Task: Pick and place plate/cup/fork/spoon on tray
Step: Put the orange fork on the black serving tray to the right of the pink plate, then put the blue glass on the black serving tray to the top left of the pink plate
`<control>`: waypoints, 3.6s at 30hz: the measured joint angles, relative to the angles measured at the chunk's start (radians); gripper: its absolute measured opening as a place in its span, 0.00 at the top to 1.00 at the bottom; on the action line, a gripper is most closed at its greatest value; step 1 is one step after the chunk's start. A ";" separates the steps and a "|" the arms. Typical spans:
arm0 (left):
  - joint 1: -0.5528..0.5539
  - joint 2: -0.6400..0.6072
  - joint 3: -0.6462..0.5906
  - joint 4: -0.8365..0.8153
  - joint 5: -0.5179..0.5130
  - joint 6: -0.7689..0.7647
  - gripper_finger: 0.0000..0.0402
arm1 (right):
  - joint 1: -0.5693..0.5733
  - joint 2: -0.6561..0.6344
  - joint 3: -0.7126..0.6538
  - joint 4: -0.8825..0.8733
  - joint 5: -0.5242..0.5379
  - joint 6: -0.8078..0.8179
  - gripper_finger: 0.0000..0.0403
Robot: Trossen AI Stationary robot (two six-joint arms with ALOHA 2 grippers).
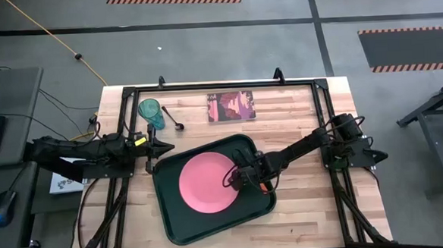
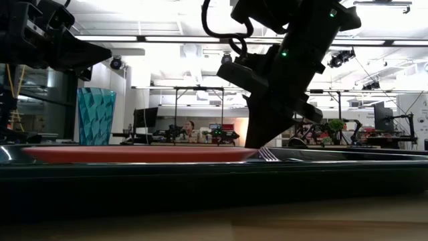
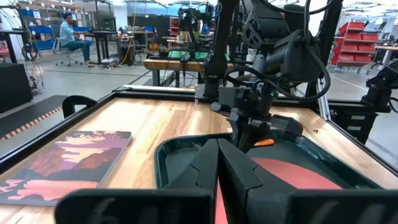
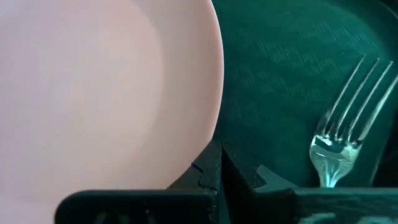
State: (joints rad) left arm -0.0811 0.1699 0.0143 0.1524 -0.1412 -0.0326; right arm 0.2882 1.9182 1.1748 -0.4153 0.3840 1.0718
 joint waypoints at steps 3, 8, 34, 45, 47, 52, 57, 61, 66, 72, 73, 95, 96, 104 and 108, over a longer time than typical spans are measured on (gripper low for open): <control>0.000 0.000 0.000 0.000 0.000 0.000 1.00 | 0.000 0.000 0.000 0.006 0.002 -0.022 1.00; 0.000 0.000 0.000 0.000 0.000 0.000 1.00 | -0.008 -0.050 0.016 -0.096 0.145 -0.084 1.00; 0.000 0.000 0.000 0.000 0.000 0.000 1.00 | -0.346 -0.148 0.006 0.255 0.094 -0.990 0.85; 0.000 0.000 0.000 0.062 0.000 0.000 1.00 | -0.437 -0.482 -0.473 0.740 -0.094 -1.014 0.83; 0.000 0.000 0.000 0.111 -0.013 -0.002 1.00 | -0.449 -0.544 -0.551 0.850 -0.138 -0.991 0.83; 0.002 0.002 0.005 0.254 -0.052 0.012 1.00 | -0.459 -0.610 -0.658 1.025 -0.180 -0.983 0.83; 0.021 0.073 0.176 0.009 -0.342 0.024 0.90 | -0.459 -0.595 -0.667 1.037 -0.183 -0.948 0.83; 0.081 0.198 0.400 -0.312 -0.544 -0.028 0.74 | -0.459 -0.568 -0.667 1.043 -0.183 -0.914 0.83; 0.203 0.395 0.657 -0.746 -0.549 -0.228 0.55 | -0.459 -0.529 -0.666 1.055 -0.183 -0.913 0.83; 0.380 0.613 0.800 -1.030 -0.373 -0.374 0.43 | -0.459 -0.497 -0.666 1.064 -0.183 -0.903 0.83; 0.407 0.640 0.809 -1.032 -0.342 -0.370 0.43 | -0.459 -0.496 -0.666 1.062 -0.183 -0.895 0.83; 0.646 0.824 0.818 -1.157 -0.148 -0.323 0.46 | -0.459 -0.496 -0.666 1.060 -0.182 -0.893 0.83; 0.646 0.826 0.818 -1.159 -0.148 -0.325 0.48 | -0.459 -0.496 -0.666 1.060 -0.182 -0.893 0.83; 0.646 0.850 0.818 -1.215 -0.123 -0.319 0.74 | -0.459 -0.496 -0.666 1.060 -0.182 -0.893 0.83; 0.646 0.851 0.819 -1.218 -0.122 -0.267 0.95 | -0.459 -0.496 -0.666 1.060 -0.182 -0.893 0.83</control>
State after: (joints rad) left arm 0.5647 1.0214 0.8330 -1.0657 -0.2631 -0.2998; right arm -0.1703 1.4220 0.5083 0.6443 0.2020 0.1787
